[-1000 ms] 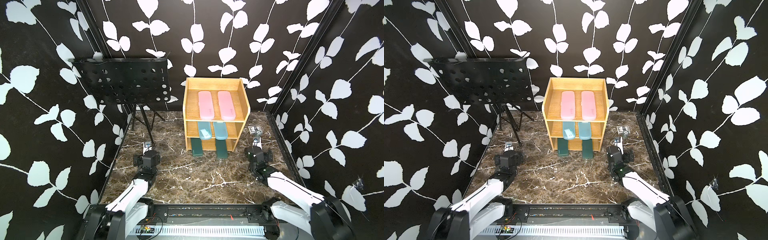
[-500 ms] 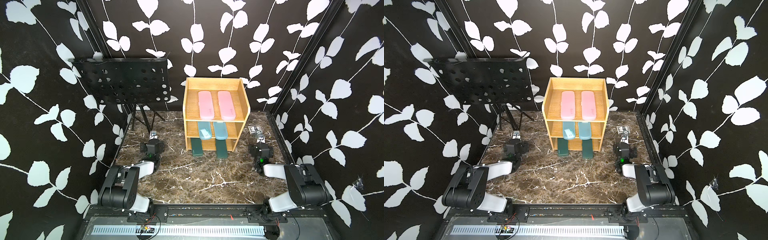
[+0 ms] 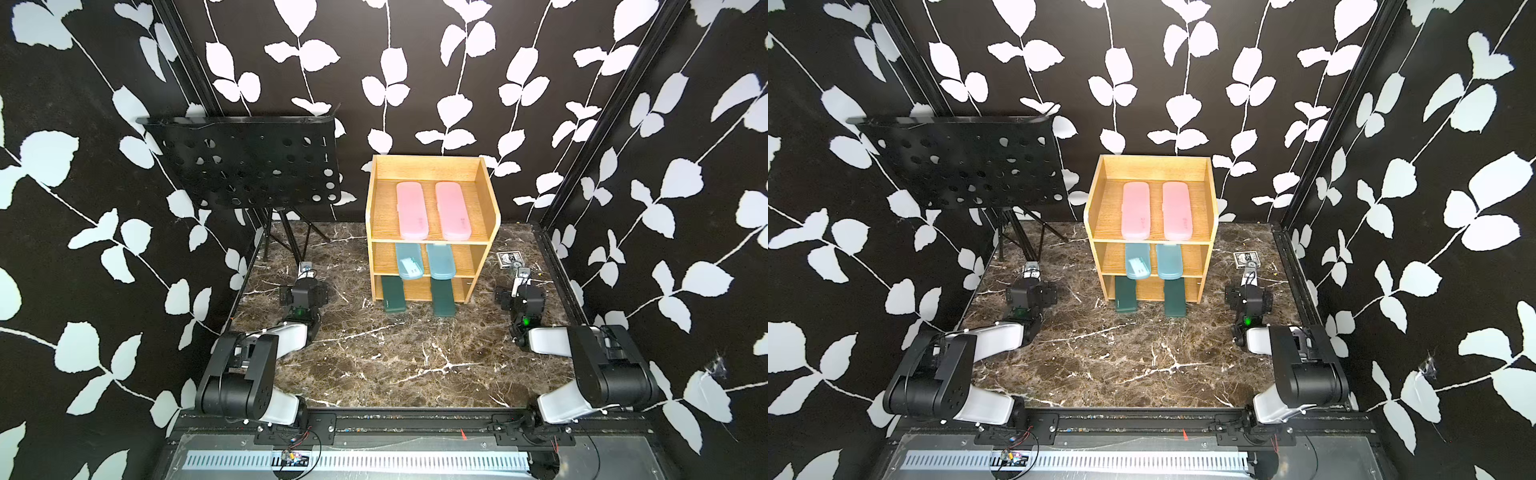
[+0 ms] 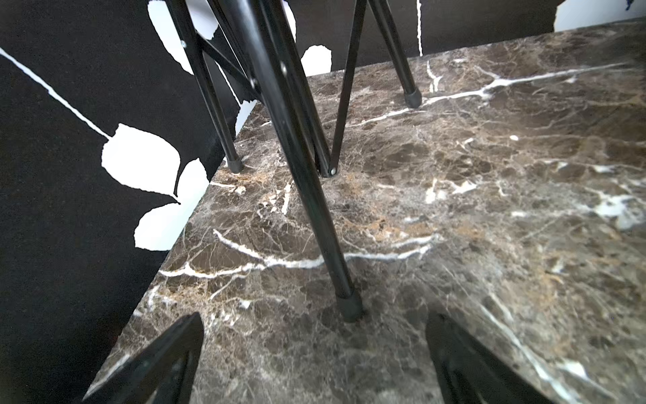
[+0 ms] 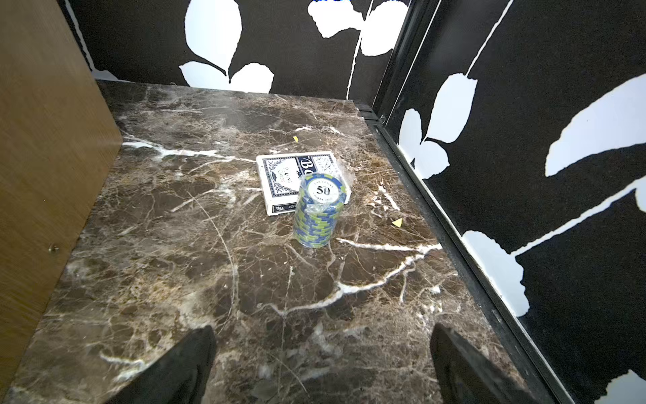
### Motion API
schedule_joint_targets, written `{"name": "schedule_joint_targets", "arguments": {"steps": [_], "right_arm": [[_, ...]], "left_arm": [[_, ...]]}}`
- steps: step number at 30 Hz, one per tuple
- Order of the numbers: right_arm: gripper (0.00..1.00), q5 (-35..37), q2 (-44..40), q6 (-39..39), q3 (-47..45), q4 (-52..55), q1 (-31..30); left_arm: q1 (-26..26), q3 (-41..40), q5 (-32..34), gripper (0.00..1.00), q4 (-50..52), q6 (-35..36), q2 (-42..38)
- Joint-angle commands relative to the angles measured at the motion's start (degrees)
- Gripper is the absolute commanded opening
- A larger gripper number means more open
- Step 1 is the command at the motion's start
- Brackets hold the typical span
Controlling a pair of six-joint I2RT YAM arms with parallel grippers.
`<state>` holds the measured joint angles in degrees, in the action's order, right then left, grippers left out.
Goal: Place the pencil cases on the shelf according to color
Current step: Reset both arms
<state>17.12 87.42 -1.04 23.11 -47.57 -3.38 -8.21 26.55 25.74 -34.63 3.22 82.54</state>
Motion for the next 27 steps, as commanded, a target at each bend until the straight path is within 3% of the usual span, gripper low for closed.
{"name": "schedule_joint_targets", "arguments": {"steps": [1,3,5,7,9,27], "right_arm": [[0.99,-0.3,-0.1,-0.6,-1.2,-2.8,0.0],[0.99,-0.3,0.0,-0.6,-1.2,-2.7,0.0],[0.99,-0.3,-0.1,-0.6,-1.2,-2.7,0.0],[0.99,-0.2,0.0,-0.6,-1.1,-2.7,0.0],[0.99,-0.3,-0.1,-0.7,-1.1,-2.6,0.0],[0.99,-0.3,-0.1,-0.6,-1.1,-2.6,0.0]], "left_arm": [[0.3,-2.1,-2.0,0.99,-6.0,1.0,-1.5],[0.8,-3.7,-4.3,0.99,-18.4,3.3,4.7],[1.7,-0.4,-6.7,0.99,-7.3,1.5,3.1],[2.0,-0.3,-5.9,0.99,-10.7,1.8,4.9],[2.0,0.3,-6.3,0.99,-7.1,1.0,3.8],[2.1,0.5,-7.2,0.99,-7.7,1.5,4.4]]}}
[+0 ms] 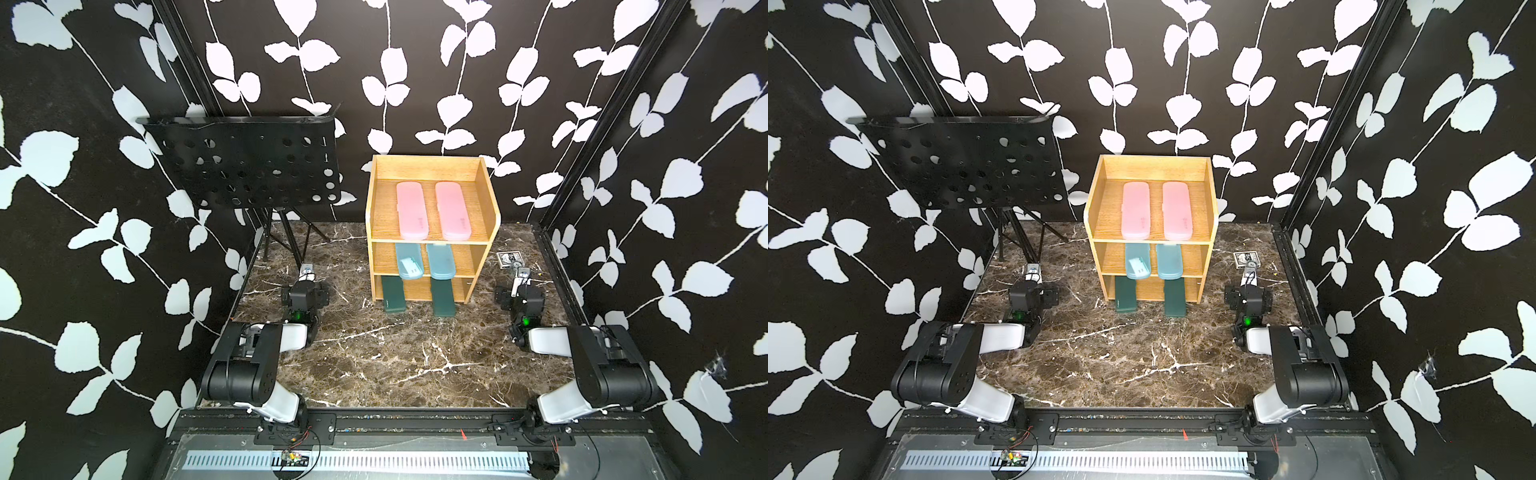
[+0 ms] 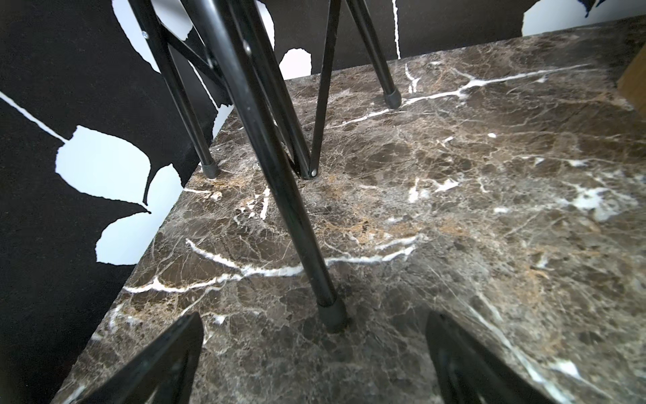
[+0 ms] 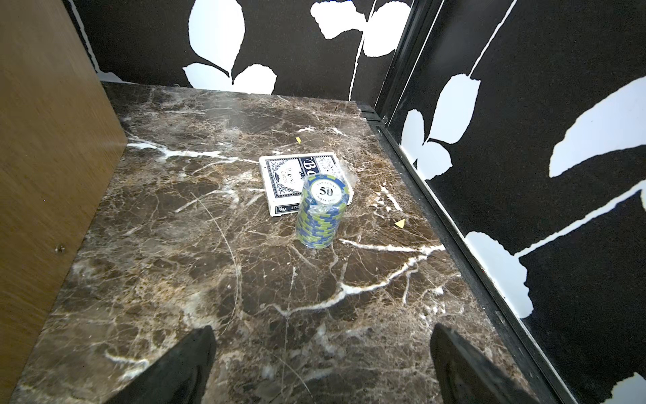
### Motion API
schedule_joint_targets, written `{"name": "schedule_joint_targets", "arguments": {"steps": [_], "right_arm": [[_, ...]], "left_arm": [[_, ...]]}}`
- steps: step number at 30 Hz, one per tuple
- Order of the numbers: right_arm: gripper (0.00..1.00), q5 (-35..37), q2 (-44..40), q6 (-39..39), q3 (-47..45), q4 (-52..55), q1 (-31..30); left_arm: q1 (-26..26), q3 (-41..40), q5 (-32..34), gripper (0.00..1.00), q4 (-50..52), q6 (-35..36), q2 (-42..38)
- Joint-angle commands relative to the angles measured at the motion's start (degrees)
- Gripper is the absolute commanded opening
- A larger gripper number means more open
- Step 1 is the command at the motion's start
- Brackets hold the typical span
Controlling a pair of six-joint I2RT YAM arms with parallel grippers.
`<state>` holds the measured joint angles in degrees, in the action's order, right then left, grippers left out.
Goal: Place the pencil cases on the shelf according to color
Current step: Reset both arms
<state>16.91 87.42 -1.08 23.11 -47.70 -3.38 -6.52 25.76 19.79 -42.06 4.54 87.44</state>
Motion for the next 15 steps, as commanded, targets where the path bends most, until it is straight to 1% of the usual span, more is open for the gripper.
{"name": "schedule_joint_targets", "arguments": {"steps": [1,8,11,15], "right_arm": [[0.99,-0.1,0.0,-0.6,-1.1,-2.5,0.0],[0.99,-0.1,0.0,-0.5,-1.1,-2.4,0.0],[0.99,-2.8,0.1,0.3,-0.5,-1.5,0.0],[0.99,-2.8,0.0,0.3,-0.7,-1.8,0.1]], "left_arm": [[0.4,1.3,-1.2,0.99,-0.3,0.2,-0.5],[0.4,1.0,-1.2,0.99,-0.4,0.4,-0.8],[0.4,1.0,-1.2,0.99,-0.4,0.3,-0.8],[0.4,1.0,-1.3,0.99,-0.4,0.4,-0.8]]}}
